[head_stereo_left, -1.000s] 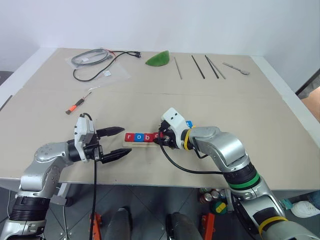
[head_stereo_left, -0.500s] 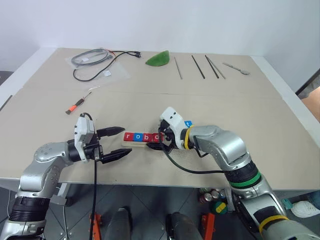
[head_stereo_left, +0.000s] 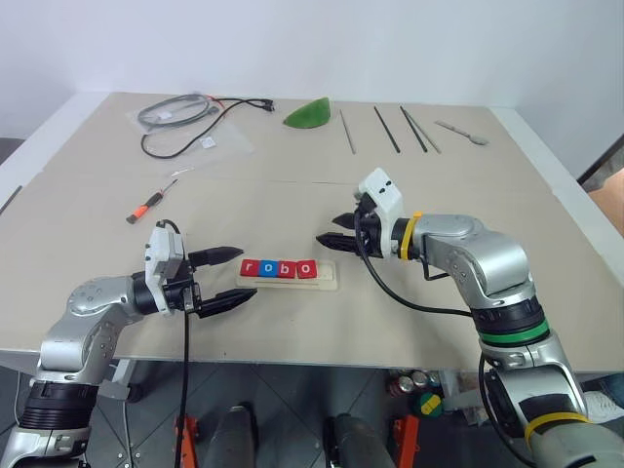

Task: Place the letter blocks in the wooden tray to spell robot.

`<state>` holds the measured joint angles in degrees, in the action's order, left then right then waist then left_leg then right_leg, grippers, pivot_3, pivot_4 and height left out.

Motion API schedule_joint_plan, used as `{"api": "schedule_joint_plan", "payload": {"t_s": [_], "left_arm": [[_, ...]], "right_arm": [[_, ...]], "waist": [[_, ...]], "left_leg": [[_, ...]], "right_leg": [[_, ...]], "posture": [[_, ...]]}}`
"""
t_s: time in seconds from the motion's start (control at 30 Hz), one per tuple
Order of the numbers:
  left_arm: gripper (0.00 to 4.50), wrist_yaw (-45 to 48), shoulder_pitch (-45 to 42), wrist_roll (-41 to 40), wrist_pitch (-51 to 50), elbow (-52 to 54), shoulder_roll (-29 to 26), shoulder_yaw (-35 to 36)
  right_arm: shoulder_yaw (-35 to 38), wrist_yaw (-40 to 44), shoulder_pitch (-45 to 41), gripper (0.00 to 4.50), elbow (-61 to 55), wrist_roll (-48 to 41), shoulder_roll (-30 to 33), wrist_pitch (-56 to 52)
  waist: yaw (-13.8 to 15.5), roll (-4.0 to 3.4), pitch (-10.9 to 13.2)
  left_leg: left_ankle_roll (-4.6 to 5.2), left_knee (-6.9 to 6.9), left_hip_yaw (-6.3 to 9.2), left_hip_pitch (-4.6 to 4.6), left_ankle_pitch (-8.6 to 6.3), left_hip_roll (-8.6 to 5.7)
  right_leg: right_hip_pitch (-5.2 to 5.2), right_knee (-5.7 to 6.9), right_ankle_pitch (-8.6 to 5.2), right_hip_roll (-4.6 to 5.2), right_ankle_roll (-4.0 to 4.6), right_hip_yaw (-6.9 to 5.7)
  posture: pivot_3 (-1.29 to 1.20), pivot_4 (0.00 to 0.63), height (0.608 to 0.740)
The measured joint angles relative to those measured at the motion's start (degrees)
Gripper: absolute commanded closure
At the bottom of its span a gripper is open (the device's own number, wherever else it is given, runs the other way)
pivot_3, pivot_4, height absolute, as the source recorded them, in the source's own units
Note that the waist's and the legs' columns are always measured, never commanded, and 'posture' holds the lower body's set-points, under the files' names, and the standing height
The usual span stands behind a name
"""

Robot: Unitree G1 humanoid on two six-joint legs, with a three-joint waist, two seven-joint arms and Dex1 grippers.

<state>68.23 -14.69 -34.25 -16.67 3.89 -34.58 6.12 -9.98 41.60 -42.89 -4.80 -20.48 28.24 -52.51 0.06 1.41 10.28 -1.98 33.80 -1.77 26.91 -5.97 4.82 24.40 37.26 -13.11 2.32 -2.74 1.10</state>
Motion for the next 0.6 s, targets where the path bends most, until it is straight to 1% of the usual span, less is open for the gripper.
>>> {"api": "schedule_joint_plan", "payload": {"t_s": [0.1, 0.13, 0.17, 0.4, 0.6], "left_arm": [[0.0, 0.02, -0.01, 0.0, 0.0, 0.0, 0.0, 0.0], [0.0, 0.03, -0.01, 0.0, 0.0, 0.0, 0.0, 0.01], [0.0, 0.03, -0.01, 0.0, 0.0, 0.01, 0.0, 0.01], [0.0, -0.11, 0.01, 0.0, -0.02, 0.02, -0.01, 0.02], [0.0, -0.16, 0.0, 0.0, -0.07, 0.02, -0.03, 0.01]], "right_arm": [[-1.46, 0.86, 1.19, 3.93, 0.0, 0.26, -0.26, 1.55], [-2.17, 0.88, 1.63, 4.34, 0.05, 0.99, -0.31, 2.51], [-2.91, 0.92, 1.87, 4.45, 0.16, 1.6, -0.3, 3.16], [-7.94, 2.1, 4.48, 4.45, 2.6, 7.03, 0.56, 9.02], [-8.16, 2.17, 4.71, 4.45, 3.45, 8.34, 0.04, 10.56]], "waist": [[0.0, 0.0, 0.0], [0.0, 0.0, 0.0], [0.0, 0.0, 0.0], [0.0, 0.0, 0.0], [0.01, 0.0, 0.0]], "left_leg": [[0.0, 0.0, 0.0, 0.0, 0.0, 0.0], [0.0, 0.0, 0.0, 0.0, 0.0, 0.0], [0.0, 0.0, 0.0, 0.0, 0.0, 0.0], [0.0, 0.03, 0.0, 0.0, 0.0, 0.0], [0.0, 0.03, 0.01, 0.0, 0.0, 0.01]], "right_leg": [[0.0, 0.0, -0.01, -0.01, -0.02, 0.0], [0.0, 0.0, -0.01, -0.01, -0.02, 0.0], [0.01, 0.0, -0.01, -0.01, -0.03, 0.0], [0.0, 0.0, -0.01, 0.0, -0.02, 0.0], [0.0, 0.0, -0.01, -0.04, -0.03, 0.0]], "posture": [[0.0, 0.15, 0.74], [0.0, 0.15, 0.74], [0.0, 0.15, 0.74], [0.0, 0.15, 0.74], [0.0, 0.15, 0.74]]}}
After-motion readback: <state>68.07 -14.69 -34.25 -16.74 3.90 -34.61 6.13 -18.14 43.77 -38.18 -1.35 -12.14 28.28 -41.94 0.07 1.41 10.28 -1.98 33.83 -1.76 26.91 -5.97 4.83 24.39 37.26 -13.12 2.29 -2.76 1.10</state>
